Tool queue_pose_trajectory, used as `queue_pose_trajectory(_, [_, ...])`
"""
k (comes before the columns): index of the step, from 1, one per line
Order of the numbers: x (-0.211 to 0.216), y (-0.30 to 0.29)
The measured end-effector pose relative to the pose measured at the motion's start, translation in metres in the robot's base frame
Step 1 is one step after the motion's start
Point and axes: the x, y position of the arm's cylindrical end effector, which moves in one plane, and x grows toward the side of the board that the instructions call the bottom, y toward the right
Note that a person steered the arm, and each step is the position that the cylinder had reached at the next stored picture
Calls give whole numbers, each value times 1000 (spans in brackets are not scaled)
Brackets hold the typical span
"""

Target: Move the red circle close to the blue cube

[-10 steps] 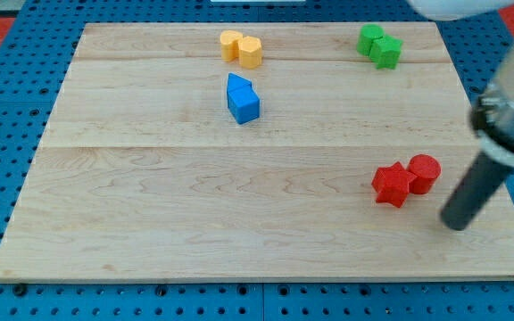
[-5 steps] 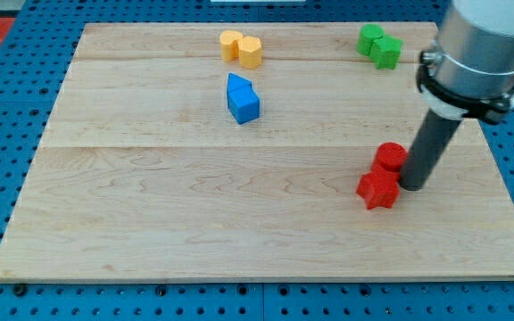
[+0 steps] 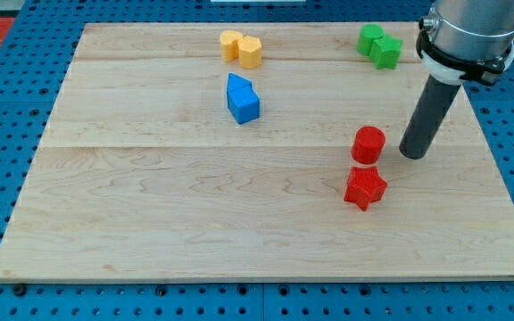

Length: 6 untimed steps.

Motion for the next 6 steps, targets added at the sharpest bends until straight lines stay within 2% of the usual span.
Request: queue_pose_trajectory(6, [-5, -2])
